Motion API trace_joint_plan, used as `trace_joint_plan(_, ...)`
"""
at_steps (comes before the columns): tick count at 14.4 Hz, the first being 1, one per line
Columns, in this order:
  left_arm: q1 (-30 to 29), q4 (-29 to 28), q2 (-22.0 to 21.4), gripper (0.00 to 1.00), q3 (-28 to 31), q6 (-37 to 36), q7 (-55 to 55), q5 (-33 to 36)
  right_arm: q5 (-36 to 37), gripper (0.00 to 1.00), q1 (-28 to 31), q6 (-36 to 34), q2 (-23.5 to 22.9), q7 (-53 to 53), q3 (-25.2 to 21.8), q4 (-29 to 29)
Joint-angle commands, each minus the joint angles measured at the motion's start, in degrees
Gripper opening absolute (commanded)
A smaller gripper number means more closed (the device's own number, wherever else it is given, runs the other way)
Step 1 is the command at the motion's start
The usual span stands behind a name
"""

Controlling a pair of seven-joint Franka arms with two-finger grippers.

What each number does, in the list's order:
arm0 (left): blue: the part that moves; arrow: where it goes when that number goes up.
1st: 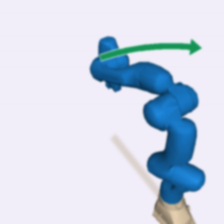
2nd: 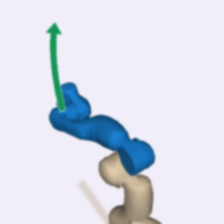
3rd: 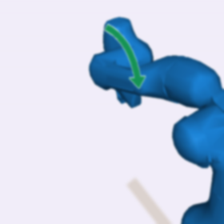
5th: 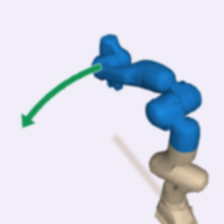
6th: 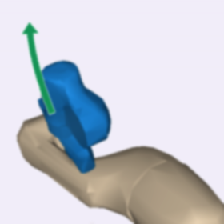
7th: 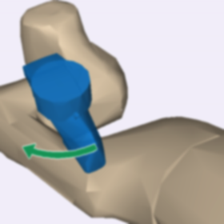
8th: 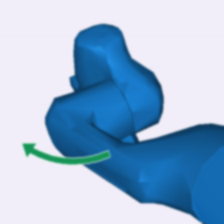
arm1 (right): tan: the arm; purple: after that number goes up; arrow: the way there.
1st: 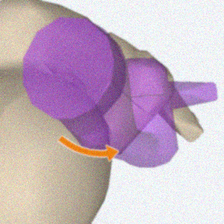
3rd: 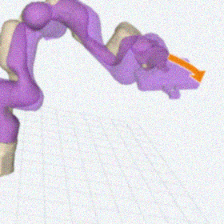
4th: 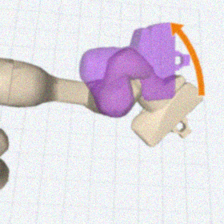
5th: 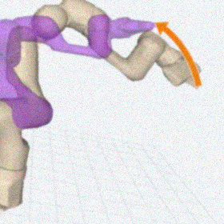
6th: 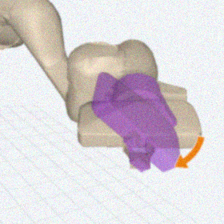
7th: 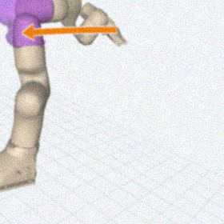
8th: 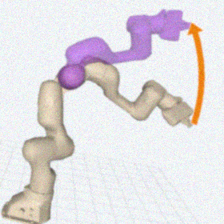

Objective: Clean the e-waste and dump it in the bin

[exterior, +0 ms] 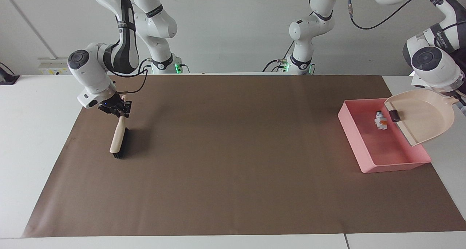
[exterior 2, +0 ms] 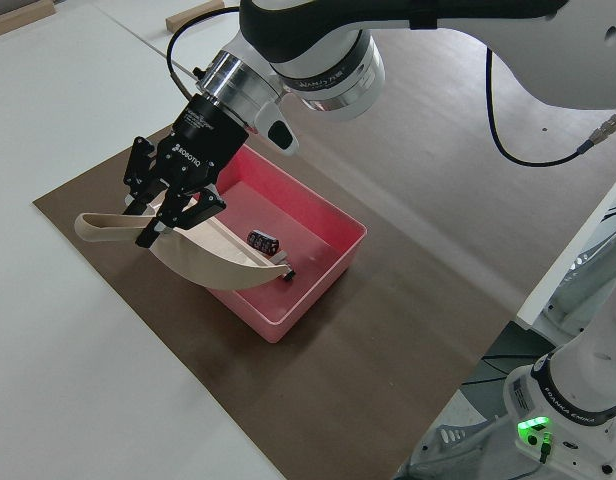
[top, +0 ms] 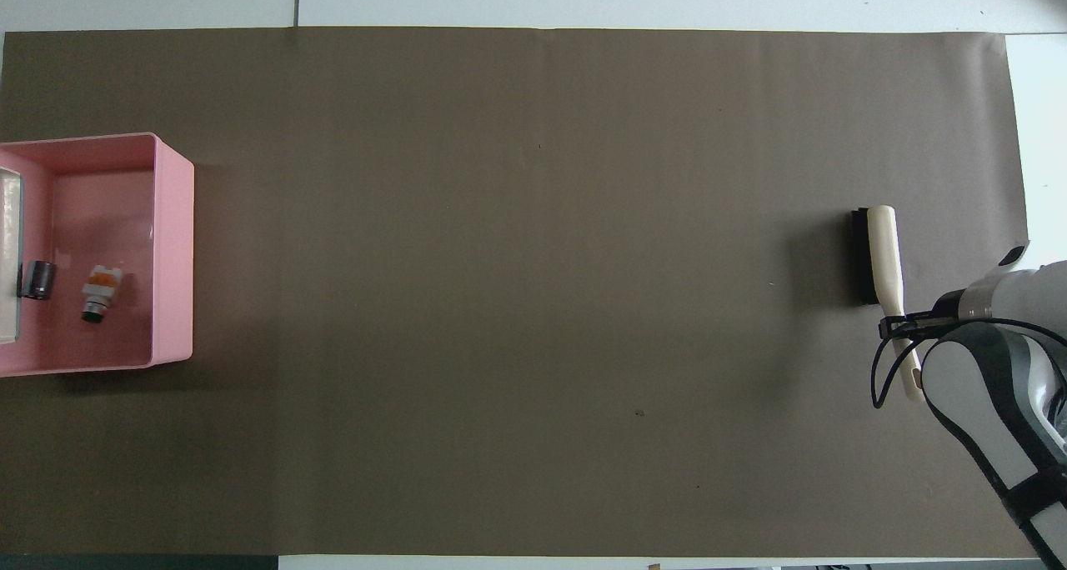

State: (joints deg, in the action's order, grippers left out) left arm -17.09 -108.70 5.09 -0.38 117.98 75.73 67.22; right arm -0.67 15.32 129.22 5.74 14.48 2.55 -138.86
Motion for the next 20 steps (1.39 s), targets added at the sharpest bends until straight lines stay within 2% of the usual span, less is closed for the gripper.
trace_joint_plan(1, 3.5, -2.1, -2.4, 0.0, 0.3, -5.5, -3.8, 6.3, -0.8, 0.57, 0.5, 0.1, 0.5, 1.8, 0.4, -0.6)
trace_joint_plan(2, 4.4, -2.1, -2.5, 0.0, 0.3, -7.7, -5.1, 8.2, -0.7, 0.92, 0.5, -0.1, 0.5, 1.9, 0.4, -0.5)
trace_joint_plan(3, 5.9, -2.1, -2.5, 0.0, 0.3, -10.8, -5.9, 10.4, -0.7, 1.0, 0.4, -0.3, 0.4, 1.9, 0.4, -0.1)
trace_joint_plan(9, 16.5, -1.9, -2.4, 0.0, 0.3, -28.1, -7.4, 20.3, -0.6, 1.0, 0.4, -1.8, 0.4, 1.8, 0.4, 8.2)
trace_joint_plan(11, 18.3, -1.9, -2.2, 0.0, 0.3, -30.7, -8.0, 25.1, -0.6, 1.0, -0.4, -3.4, 1.0, 0.2, 1.1, 11.4)
trace_joint_plan(13, 18.4, -1.0, -1.9, 0.0, 0.3, -31.6, -8.0, 27.3, 0.3, 1.0, -2.9, -3.7, 0.6, -5.7, 1.1, 15.0)
trace_joint_plan(16, 18.4, 0.1, -2.9, 0.0, -0.1, -31.1, -7.9, 26.4, 4.2, 1.0, -5.4, -11.1, -2.6, -15.5, 1.1, 25.0)
trace_joint_plan(18, 18.3, 1.7, -4.7, 0.0, -0.1, -28.2, -7.0, 21.9, 4.3, 1.0, -5.7, -18.4, -4.6, -18.3, 1.1, 33.2)
trace_joint_plan(20, 18.4, 1.7, -5.6, 0.0, -0.2, -26.6, -5.9, 15.9, 4.2, 1.0, -5.7, -24.1, -4.8, -20.8, 1.1, 38.3)
